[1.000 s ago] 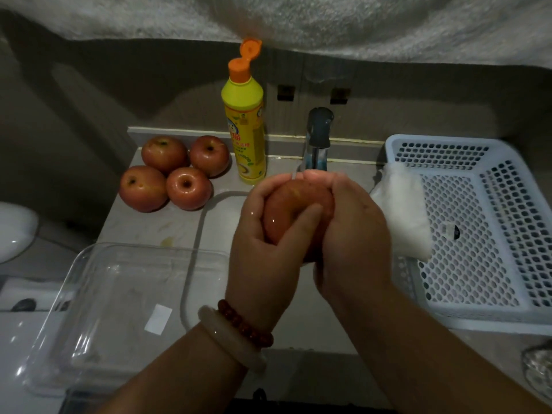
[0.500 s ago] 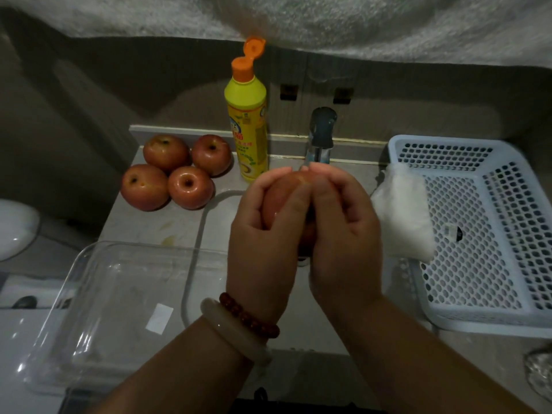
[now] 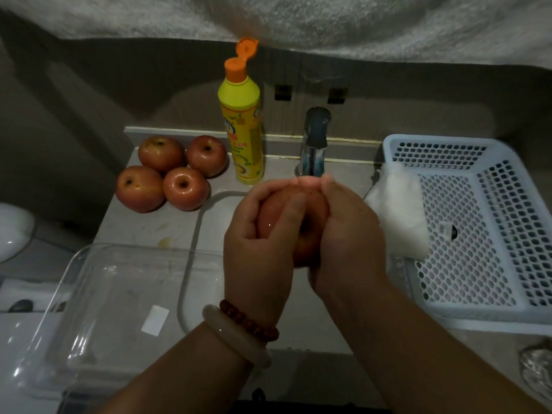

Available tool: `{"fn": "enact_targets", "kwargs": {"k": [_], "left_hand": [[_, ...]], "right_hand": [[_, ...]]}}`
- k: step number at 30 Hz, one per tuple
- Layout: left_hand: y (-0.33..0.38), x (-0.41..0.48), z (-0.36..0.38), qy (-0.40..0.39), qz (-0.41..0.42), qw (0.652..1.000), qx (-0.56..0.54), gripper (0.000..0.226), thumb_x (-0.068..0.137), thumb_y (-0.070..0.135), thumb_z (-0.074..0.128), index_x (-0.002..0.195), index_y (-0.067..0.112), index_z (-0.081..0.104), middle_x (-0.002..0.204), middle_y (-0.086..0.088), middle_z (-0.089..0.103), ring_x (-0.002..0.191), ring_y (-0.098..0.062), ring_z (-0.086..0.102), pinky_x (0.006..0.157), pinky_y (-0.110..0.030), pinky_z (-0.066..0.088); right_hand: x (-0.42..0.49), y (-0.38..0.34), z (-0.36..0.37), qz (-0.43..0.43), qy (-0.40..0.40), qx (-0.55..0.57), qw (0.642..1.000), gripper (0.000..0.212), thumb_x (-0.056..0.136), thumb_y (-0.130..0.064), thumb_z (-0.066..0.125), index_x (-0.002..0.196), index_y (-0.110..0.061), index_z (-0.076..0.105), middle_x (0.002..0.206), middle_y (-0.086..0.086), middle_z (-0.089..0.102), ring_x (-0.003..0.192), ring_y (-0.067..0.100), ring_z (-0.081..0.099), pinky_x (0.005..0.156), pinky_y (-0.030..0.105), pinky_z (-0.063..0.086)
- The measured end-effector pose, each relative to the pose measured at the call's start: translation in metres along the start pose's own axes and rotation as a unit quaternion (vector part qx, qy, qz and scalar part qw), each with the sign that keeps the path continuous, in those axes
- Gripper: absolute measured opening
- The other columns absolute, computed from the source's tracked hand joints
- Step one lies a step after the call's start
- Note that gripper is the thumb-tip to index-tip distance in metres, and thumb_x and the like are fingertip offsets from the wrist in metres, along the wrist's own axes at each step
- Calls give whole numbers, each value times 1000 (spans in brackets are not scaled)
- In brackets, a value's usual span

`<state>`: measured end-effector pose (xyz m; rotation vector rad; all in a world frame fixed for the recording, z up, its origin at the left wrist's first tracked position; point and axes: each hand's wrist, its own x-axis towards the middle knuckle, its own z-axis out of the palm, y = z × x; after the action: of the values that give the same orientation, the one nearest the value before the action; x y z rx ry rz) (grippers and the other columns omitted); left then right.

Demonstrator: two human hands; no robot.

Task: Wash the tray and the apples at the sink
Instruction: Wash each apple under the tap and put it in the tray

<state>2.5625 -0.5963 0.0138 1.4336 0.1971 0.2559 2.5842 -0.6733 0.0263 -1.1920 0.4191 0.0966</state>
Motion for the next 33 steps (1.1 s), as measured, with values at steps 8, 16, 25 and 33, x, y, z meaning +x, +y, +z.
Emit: {"fn": "enact_targets", "kwargs": {"k": [8, 16, 25, 33], "left_hand": [[1, 7, -3, -8, 140, 987, 79, 20, 100, 29, 37, 112, 33, 52, 109, 23, 59, 106, 2, 57, 80, -17, 52], [8, 11, -4, -82, -97, 988, -85, 26, 81, 49, 58, 100, 35, 70, 109, 0, 69, 102, -15, 66, 82, -37, 56], [-5, 14, -3, 6, 166, 964, 208, 28, 96, 21, 53, 123, 12, 53, 117, 21, 45, 109, 19, 44, 88, -6, 43], [9, 0, 8, -61, -47, 996, -35, 50, 63, 57, 65, 111, 44, 58, 119, 10, 60, 103, -11, 64, 67, -26, 57]], "right_hand": [[-12, 2, 0, -130, -115, -116, 978, 44, 68, -52, 71, 109, -41, 58, 111, -17, 60, 102, 9, 63, 81, 33, 59], [-7, 13, -11, -406, -71, -256, 874, 34, 101, -30, 34, 117, -13, 59, 117, 0, 60, 108, 1, 56, 93, 13, 42], [-15, 0, -6, -116, -150, -136, 972, 61, 60, -56, 73, 115, -42, 50, 118, -8, 55, 100, 16, 64, 75, 33, 60], [-6, -1, -11, -124, 17, -66, 990, 25, 101, -33, 42, 105, -33, 67, 107, -10, 65, 97, 11, 64, 77, 40, 59]]}}
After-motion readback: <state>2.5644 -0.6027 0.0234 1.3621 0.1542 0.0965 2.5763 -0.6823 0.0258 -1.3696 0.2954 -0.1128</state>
